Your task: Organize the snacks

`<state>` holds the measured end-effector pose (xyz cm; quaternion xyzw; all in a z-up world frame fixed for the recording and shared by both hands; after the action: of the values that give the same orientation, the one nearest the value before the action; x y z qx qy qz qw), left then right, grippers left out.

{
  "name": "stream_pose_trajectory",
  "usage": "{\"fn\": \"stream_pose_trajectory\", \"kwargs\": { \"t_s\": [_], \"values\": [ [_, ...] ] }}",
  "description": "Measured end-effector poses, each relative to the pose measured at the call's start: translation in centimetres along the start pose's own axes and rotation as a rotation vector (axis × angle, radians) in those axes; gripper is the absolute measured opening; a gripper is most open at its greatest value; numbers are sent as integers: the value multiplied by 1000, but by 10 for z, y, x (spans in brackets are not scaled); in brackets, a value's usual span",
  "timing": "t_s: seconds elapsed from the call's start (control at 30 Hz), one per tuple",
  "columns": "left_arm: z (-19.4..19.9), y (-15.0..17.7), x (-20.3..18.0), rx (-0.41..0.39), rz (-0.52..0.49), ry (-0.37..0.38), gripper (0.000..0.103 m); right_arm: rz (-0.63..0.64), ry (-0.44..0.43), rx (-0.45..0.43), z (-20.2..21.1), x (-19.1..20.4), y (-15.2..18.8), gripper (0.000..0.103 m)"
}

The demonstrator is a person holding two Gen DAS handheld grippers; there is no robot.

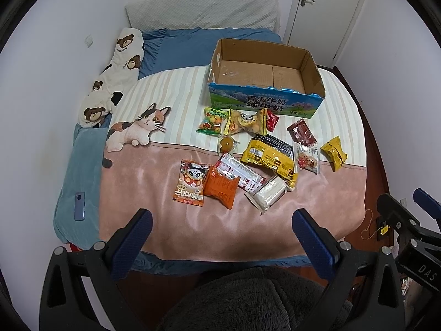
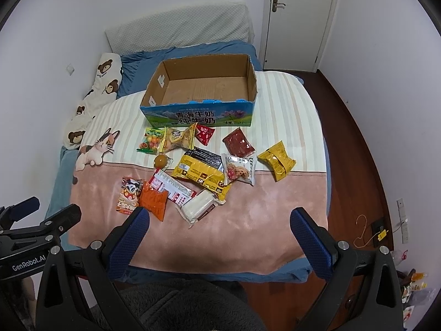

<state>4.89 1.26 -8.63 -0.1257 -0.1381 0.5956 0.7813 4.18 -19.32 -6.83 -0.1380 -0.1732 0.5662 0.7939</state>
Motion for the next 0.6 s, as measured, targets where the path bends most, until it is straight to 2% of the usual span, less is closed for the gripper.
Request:
{"fn": "stream_pose_trajectory", "kwargs": {
  "t_s": [0.6],
  "values": [
    [2,-2,2,-5,0,4,103,0,-9,-4,4,-1,-1,103]
  ]
}}
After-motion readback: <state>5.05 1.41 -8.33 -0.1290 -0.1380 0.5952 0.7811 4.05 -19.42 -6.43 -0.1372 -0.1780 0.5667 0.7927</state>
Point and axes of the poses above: each gripper's, at about its wrist camera, not at the fingertips, and z roughly against the way its jaws point, x to its left, y to its underside, the point moved 9 cm from there along -z, roughly the way its jaws point, and after that the axes turned 13 degrees about -z, right-handed, at the moved point
